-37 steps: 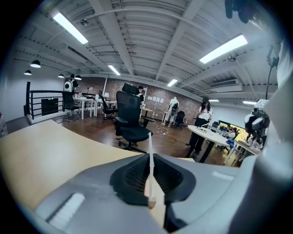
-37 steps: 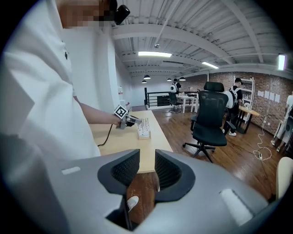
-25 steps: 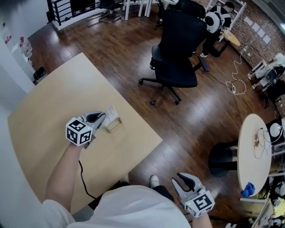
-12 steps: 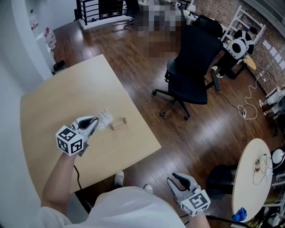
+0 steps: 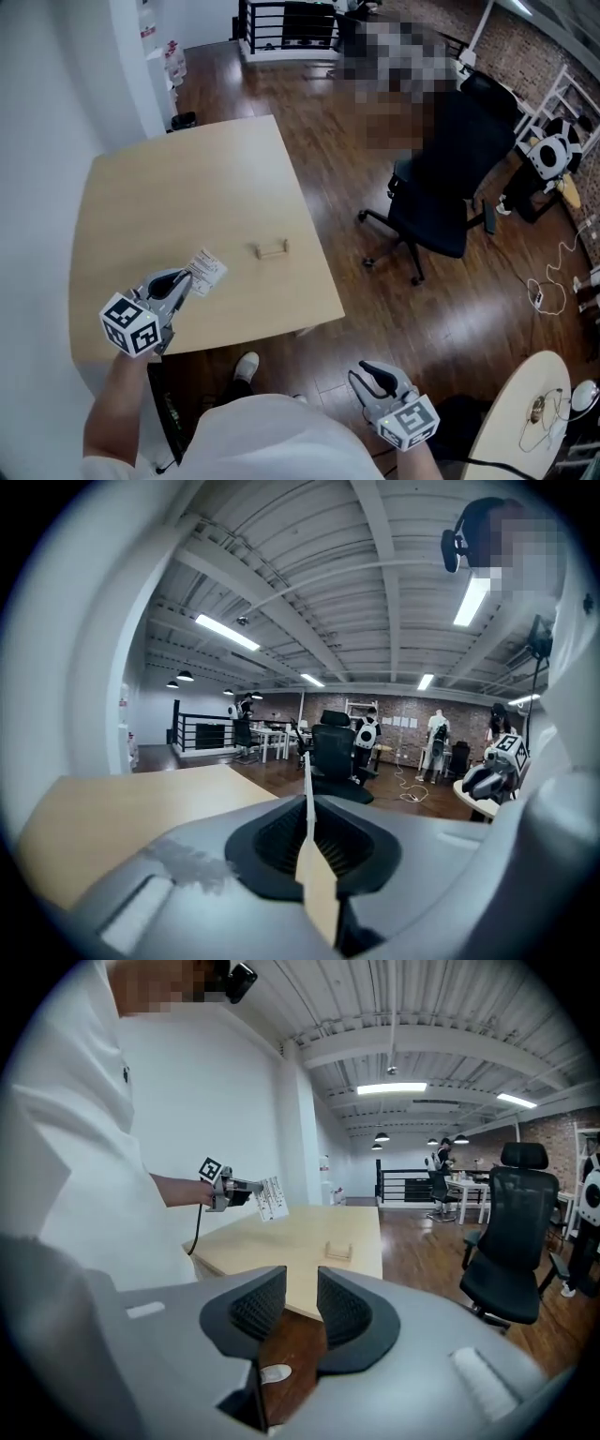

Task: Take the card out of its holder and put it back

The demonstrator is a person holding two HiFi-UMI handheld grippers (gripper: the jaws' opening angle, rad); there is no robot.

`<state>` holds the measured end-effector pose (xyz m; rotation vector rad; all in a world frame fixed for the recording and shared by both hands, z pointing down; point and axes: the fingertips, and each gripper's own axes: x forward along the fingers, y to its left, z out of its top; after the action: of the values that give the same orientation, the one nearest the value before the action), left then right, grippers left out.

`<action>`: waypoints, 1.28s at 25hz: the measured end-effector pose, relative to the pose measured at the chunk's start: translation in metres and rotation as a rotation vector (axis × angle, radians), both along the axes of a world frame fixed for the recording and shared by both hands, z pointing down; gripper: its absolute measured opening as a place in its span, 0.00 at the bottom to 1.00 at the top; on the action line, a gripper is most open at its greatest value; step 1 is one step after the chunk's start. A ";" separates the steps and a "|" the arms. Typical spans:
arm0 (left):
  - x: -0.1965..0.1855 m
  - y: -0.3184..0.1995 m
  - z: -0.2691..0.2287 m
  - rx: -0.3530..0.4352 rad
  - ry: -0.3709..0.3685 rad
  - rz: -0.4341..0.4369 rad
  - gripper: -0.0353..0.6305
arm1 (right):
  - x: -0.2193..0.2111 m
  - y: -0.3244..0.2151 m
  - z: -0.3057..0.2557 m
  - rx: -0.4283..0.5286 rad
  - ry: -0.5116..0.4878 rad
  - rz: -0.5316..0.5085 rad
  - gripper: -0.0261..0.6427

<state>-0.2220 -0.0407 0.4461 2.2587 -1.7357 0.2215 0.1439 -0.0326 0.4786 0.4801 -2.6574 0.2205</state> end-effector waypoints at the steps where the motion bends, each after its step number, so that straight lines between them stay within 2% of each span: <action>1: 0.004 0.013 0.000 -0.001 0.007 -0.027 0.08 | 0.002 0.000 0.001 0.000 -0.001 -0.023 0.20; 10: 0.030 0.114 0.013 -0.029 0.053 -0.216 0.08 | 0.011 0.008 0.009 -0.016 0.004 -0.194 0.20; 15: 0.031 0.123 0.013 -0.044 0.057 -0.236 0.08 | 0.009 0.007 0.010 -0.020 -0.002 -0.223 0.20; 19: 0.031 0.107 0.000 -0.035 0.035 -0.181 0.08 | 0.011 0.010 0.003 -0.018 -0.012 -0.199 0.20; 23: 0.030 0.070 -0.015 -0.027 0.008 -0.087 0.08 | 0.015 0.006 -0.009 -0.010 -0.024 -0.147 0.20; 32: 0.026 -0.035 -0.028 -0.018 -0.037 0.168 0.08 | 0.020 -0.002 -0.014 -0.019 -0.014 0.059 0.20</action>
<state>-0.1956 -0.0755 0.4180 2.4028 -1.5554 0.3135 0.1637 -0.0342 0.4645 0.5533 -2.6544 0.2670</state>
